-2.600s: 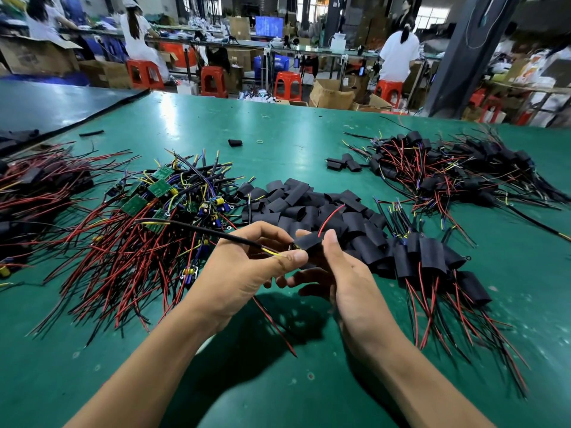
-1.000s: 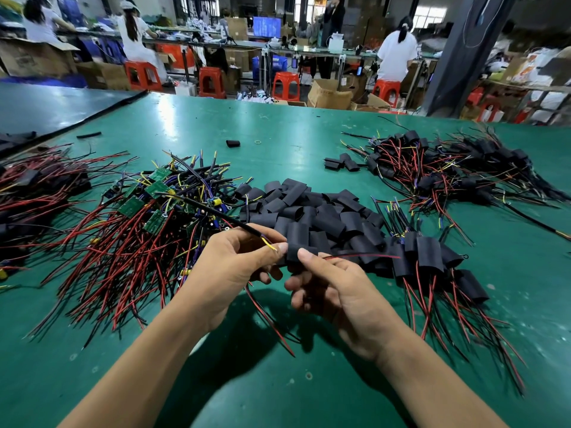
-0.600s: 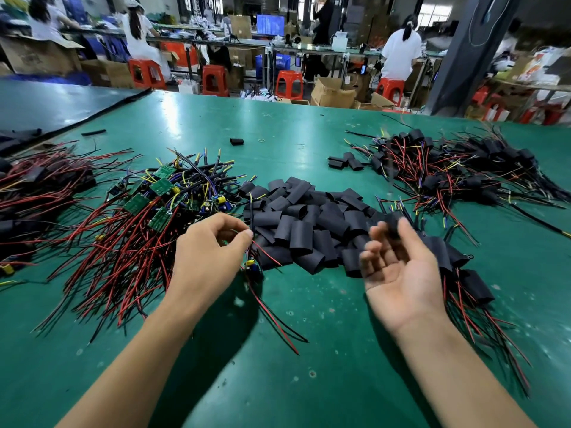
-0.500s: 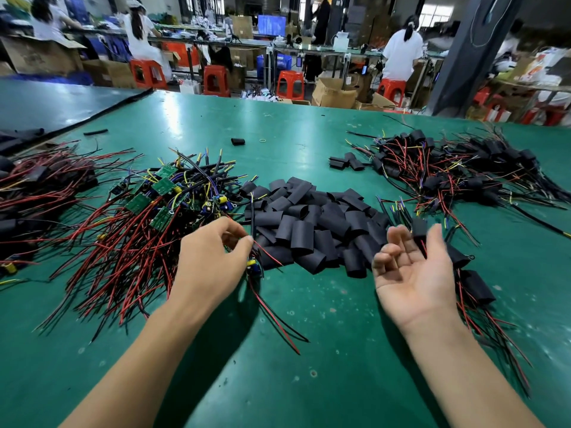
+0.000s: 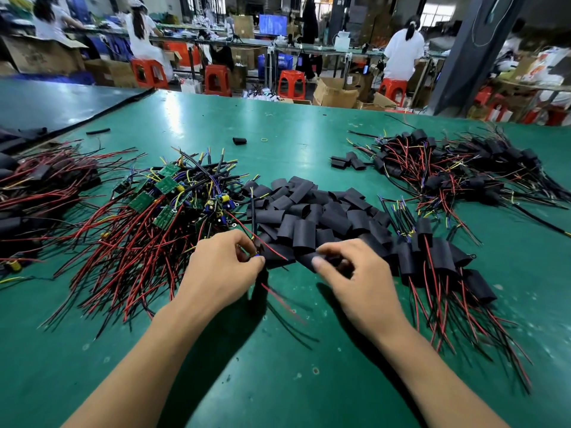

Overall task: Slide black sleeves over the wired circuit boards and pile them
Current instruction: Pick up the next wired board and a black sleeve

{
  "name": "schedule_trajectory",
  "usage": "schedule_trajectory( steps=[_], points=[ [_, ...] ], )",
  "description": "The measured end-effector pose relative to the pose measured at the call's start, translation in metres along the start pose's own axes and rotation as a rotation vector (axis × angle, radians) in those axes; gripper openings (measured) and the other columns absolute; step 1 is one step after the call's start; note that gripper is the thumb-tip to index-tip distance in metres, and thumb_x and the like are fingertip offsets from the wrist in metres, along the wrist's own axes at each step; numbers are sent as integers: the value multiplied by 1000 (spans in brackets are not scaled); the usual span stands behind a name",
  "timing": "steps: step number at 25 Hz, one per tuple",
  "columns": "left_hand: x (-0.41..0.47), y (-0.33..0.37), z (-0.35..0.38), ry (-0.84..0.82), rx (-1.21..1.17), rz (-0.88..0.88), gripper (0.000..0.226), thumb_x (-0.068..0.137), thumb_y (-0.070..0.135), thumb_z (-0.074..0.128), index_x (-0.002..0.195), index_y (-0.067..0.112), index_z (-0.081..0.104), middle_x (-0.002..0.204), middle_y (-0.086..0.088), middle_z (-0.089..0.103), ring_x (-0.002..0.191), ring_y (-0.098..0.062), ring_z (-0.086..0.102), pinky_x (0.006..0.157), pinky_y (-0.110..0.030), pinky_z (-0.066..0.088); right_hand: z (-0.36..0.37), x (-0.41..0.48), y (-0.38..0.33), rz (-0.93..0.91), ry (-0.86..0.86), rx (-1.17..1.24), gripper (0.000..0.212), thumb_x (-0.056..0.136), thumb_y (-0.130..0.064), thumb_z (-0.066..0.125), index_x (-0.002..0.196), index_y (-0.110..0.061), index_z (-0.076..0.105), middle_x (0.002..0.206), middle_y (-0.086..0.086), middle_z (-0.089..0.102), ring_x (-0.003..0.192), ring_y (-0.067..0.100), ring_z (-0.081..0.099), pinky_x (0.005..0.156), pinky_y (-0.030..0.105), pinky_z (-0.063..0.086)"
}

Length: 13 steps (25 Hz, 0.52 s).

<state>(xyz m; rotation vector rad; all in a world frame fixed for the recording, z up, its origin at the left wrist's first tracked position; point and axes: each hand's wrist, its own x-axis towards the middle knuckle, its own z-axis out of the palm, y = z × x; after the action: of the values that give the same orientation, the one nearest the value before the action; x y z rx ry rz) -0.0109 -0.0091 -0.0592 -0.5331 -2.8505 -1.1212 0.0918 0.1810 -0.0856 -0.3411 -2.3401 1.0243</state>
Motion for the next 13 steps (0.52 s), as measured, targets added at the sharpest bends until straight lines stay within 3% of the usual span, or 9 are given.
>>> schedule_trajectory(
  steps=[3,6,8,11,13],
  points=[
    [1,11,-2,-18,-476,-166,14,81,16,78,85,10,65,73,-5,71,53,-14,66,51,-23,52,3,-2,6,-46,-127,-141,32,85,-34,76,114,-22,73,111,-6,58,108,15,56,98,33,47],
    [0,23,-6,-171,-1101,-416,28,80,-4,73,100,1,53,88,-23,66,63,-28,70,59,-33,60,2,-3,9,-79,-151,-242,34,83,-36,77,114,-22,73,120,-5,55,115,16,51,102,23,36],
    [0,26,-9,-272,-1270,-507,20,80,-9,67,98,-4,59,88,-24,68,67,-27,72,66,-31,61,2,-4,7,-98,-145,-256,25,83,-36,77,105,-24,74,120,-8,56,114,14,49,98,21,33],
    [-1,28,-14,-409,-1374,-596,10,76,-9,66,85,-6,67,82,-19,70,64,-21,70,58,-22,59,0,-4,4,-100,-138,-226,13,81,-35,78,87,-28,68,105,-14,60,104,11,50,94,27,41],
    [-2,30,-15,-499,-1411,-592,11,66,-7,68,76,-6,72,78,-18,70,61,-20,71,54,-20,58,-1,-5,2,-79,-135,-222,16,80,-38,78,79,-31,63,92,-16,59,96,10,50,87,31,45]
  ],
)
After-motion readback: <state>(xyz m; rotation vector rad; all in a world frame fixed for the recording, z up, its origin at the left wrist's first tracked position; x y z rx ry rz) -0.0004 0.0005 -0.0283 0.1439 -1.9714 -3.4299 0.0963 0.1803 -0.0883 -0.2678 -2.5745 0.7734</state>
